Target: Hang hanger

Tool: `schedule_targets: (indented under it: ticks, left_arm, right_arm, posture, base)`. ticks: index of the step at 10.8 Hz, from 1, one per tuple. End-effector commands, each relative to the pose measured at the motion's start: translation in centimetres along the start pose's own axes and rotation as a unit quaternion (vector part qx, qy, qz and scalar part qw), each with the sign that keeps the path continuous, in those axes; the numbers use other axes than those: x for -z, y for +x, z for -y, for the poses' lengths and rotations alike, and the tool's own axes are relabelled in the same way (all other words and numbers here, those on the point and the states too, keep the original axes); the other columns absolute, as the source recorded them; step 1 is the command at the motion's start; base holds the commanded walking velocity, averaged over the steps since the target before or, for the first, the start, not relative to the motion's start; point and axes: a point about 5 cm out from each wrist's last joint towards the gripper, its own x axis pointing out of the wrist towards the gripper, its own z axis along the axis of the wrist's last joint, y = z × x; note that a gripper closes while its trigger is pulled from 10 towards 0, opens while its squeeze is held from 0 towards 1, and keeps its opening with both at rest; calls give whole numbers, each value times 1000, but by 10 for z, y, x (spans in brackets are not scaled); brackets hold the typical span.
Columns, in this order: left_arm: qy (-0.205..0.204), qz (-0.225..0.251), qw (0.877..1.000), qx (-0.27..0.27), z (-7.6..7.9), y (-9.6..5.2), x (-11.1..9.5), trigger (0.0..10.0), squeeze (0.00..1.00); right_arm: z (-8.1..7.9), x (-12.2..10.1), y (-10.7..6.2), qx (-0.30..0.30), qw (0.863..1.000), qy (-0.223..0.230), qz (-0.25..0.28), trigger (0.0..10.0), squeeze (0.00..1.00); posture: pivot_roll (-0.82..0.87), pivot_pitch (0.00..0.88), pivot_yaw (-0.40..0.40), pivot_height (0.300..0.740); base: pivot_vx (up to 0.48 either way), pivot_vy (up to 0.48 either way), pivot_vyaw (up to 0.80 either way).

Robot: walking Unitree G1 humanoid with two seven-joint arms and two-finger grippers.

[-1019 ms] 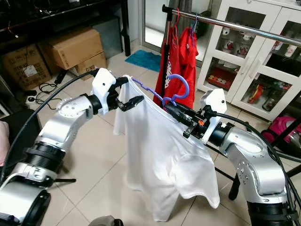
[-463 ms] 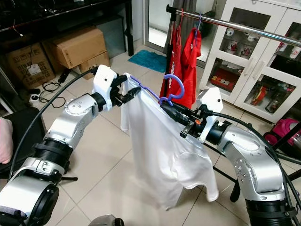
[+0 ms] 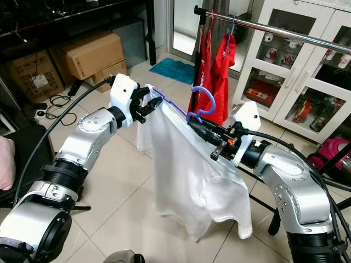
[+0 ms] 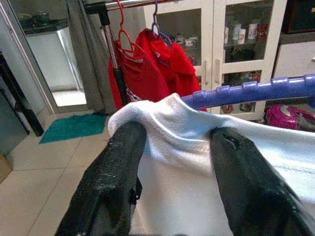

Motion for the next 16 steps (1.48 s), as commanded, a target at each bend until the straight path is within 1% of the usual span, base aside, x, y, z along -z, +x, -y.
schedule_targets:
  ticks: [1,6,8,10,12,13,15,16]
  left_arm:
    - [4,7,1000,-10,-3,3,-8,0,0]
    - [-4,10,1000,-19,-3,3,-6,0,0]
    - [-7,17,1000,-10,-1,1,-5,0,0]
    - [-5,21,1000,4,-3,-9,1,0,0]
    - [-10,30,999,29,-3,-17,1,0,0]
    - [-10,35,998,56,-2,-23,1,0,0]
    - [-8,32,997,66,-4,-27,2,0,0]
    - [-1,30,999,37,-10,-26,2,0,0]
  right_arm:
    - [0,-7,2,-14,1000,-20,10,0,0]
    - [2,-6,0,-8,1000,-27,2,0,0]
    - [4,-3,0,4,999,-31,-9,0,0]
    - [8,2,0,29,999,-33,-22,0,0]
    - [16,14,-3,59,995,-46,-67,0,0]
    - [20,18,-5,75,992,-50,-85,0,0]
    - [23,18,-6,86,992,-48,-84,0,0]
    - [21,12,-4,75,994,-47,-59,0,0]
  posture:
    - [-56,0,47,740]
    - [-60,0,46,740]
    - [-64,0,46,740]
    - [-62,0,44,740]
    - [-59,0,43,740]
    - [-55,0,41,740]
    - [-51,0,39,740]
    - [-52,0,40,740]
  base:
    - [0,0,0]
    - [0,0,0]
    - [0,0,0]
    - [0,0,0]
    - [0,0,0]
    - [0,0,0]
    - [0,0,0]
    - [0,0,0]
